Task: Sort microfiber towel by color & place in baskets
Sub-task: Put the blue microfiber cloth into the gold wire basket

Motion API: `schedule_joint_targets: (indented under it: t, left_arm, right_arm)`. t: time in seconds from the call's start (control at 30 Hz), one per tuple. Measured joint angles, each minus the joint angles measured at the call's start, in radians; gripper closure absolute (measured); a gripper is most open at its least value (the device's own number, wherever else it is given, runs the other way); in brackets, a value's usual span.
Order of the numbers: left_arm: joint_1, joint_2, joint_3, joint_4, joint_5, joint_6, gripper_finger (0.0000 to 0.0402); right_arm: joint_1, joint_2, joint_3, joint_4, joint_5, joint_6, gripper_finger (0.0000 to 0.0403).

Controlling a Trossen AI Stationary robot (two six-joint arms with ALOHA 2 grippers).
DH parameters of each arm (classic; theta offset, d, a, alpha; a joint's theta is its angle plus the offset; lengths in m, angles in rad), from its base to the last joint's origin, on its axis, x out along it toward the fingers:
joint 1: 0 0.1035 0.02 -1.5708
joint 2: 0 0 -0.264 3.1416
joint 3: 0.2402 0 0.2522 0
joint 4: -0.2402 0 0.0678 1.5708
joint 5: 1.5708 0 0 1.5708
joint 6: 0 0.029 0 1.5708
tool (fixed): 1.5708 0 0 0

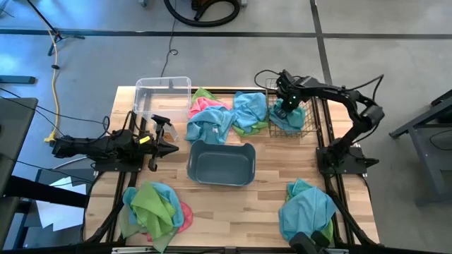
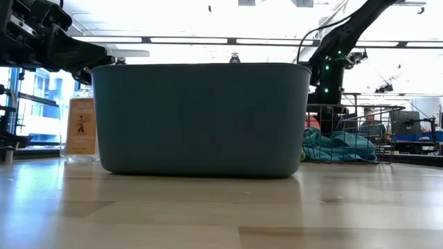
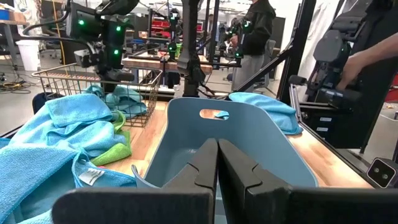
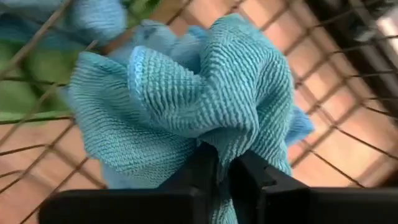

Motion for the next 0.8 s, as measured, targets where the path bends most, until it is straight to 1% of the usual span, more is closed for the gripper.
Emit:
schedule_joint_targets:
  t: [0.07, 0.23, 0.3, 0.37, 0.47, 0.6, 0.8]
  left_arm:
    - [0.0, 0.0, 0.0, 0.0, 0.0, 0.0, 0.0401]
    - [0.0, 0.0, 0.0, 0.0, 0.0, 0.0, 0.0401]
    - [0.0, 0.0, 0.0, 0.0, 0.0, 0.0, 0.0401]
    - [0.0, 0.0, 0.0, 0.0, 0.0, 0.0, 0.0402]
    - [0.0, 0.0, 0.0, 0.0, 0.0, 0.0, 0.0401]
    - [0.0, 0.0, 0.0, 0.0, 0.0, 0.0, 0.0402]
    - [0.0, 0.0, 0.0, 0.0, 0.0, 0.0, 0.0402]
  right_arm:
    - [-0.002, 0.001, 0.0, 0.0, -0.021, 0.002, 0.0338]
    - [-0.002, -0.004, 0.021, -0.048, -0.015, 0.028, 0.0261]
    - [-0.002, -0.004, 0.046, -0.084, 0.005, 0.05, 0.0226]
    - [-0.002, -0.004, 0.076, -0.123, 0.032, 0.039, 0.0192]
    - [-0.002, -0.004, 0.142, -0.181, 0.04, 0.018, 0.0154]
    - [-0.005, -0.004, 0.244, -0.256, 0.043, -0.021, 0.0132]
    - [-0.024, -0.004, 0.393, -0.352, 0.041, -0.023, 0.013]
